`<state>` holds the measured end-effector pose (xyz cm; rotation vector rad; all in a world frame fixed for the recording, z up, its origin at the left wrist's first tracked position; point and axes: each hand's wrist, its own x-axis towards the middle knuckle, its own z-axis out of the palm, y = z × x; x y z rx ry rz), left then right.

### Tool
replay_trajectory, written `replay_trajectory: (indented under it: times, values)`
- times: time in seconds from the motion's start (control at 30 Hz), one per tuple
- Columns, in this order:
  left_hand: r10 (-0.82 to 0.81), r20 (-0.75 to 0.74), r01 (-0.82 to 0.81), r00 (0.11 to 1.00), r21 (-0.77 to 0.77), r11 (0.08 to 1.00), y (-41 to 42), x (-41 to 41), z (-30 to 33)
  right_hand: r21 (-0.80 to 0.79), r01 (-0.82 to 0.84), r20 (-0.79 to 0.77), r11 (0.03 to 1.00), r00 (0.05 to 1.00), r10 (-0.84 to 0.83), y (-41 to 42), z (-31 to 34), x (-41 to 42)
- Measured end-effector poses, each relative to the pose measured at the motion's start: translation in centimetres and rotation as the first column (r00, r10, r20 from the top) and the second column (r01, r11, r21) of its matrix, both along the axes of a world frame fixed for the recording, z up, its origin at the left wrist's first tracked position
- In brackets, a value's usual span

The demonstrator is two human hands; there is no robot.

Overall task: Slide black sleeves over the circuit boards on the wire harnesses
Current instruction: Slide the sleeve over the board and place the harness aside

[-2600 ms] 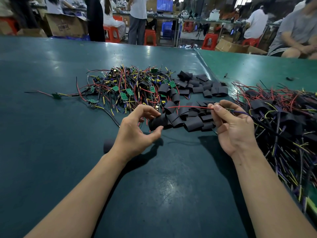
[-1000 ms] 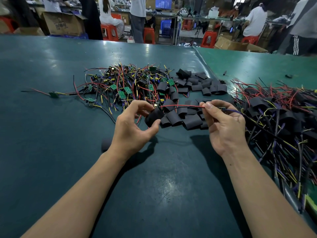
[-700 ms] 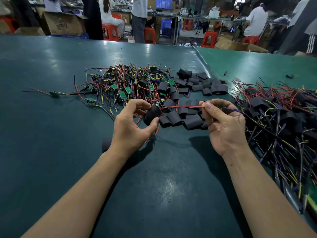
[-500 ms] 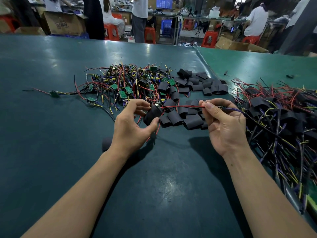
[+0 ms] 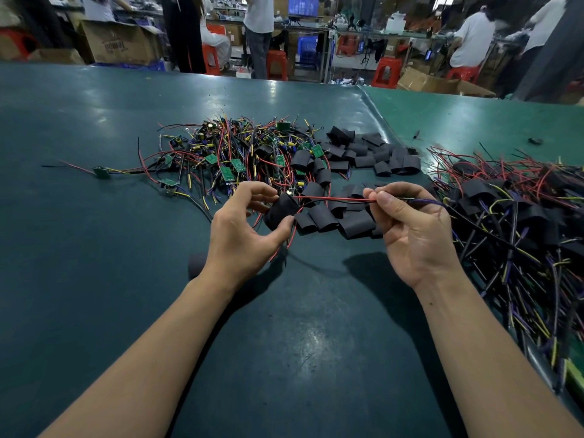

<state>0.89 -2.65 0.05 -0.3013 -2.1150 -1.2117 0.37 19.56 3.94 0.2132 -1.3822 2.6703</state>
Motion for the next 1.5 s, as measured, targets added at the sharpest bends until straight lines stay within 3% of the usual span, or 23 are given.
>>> replay_trajectory:
  times: [0.17,0.4,0.63,0.73,0.87,1.1,1.27,1.4,1.5]
  values:
    - [-0.014,0.005,0.014,1.000,0.000,1.000,0.0,0.0,0.0,0.017,-0.024,0.020,1.000,1.000,0.024,-0.1,0.2,0.2]
    - [-0.090,-0.042,0.089,0.995,-0.026,0.996,0.1,0.4,0.2,0.102,0.116,0.160,0.988,0.978,-0.132,0.1,-0.2,-0.3]
    - [-0.116,-0.023,0.112,0.993,-0.128,0.985,0.2,0.7,0.4,0.137,0.094,0.123,0.986,0.986,-0.111,-0.2,-0.3,-0.2]
    - [-0.103,-0.037,0.092,0.994,-0.223,0.970,0.5,1.0,0.6,0.148,-0.011,0.134,0.989,0.991,-0.009,-0.9,-0.4,0.0]
    - [-0.083,-0.058,0.066,0.995,-0.248,0.966,0.4,1.2,1.0,0.286,-0.154,0.145,0.946,0.983,0.116,-2.5,-1.2,0.4]
    - [-0.172,-0.032,0.156,0.985,-0.281,0.947,1.0,1.7,1.1,0.494,0.047,0.040,0.868,0.996,-0.077,-3.3,-1.6,0.8]
    - [-0.137,-0.048,0.116,0.989,-0.304,0.946,1.1,1.8,1.1,0.465,0.047,0.066,0.884,0.994,-0.088,-3.6,-1.6,1.0]
    - [-0.142,-0.023,0.130,0.990,-0.289,0.949,1.1,1.7,1.1,0.226,-0.025,0.188,0.974,0.982,-0.019,-3.2,-1.4,0.7]
    - [-0.183,0.005,0.178,0.983,-0.267,0.947,1.0,1.6,1.1,0.140,-0.061,0.243,0.988,0.970,0.025,-3.3,-1.6,0.6]
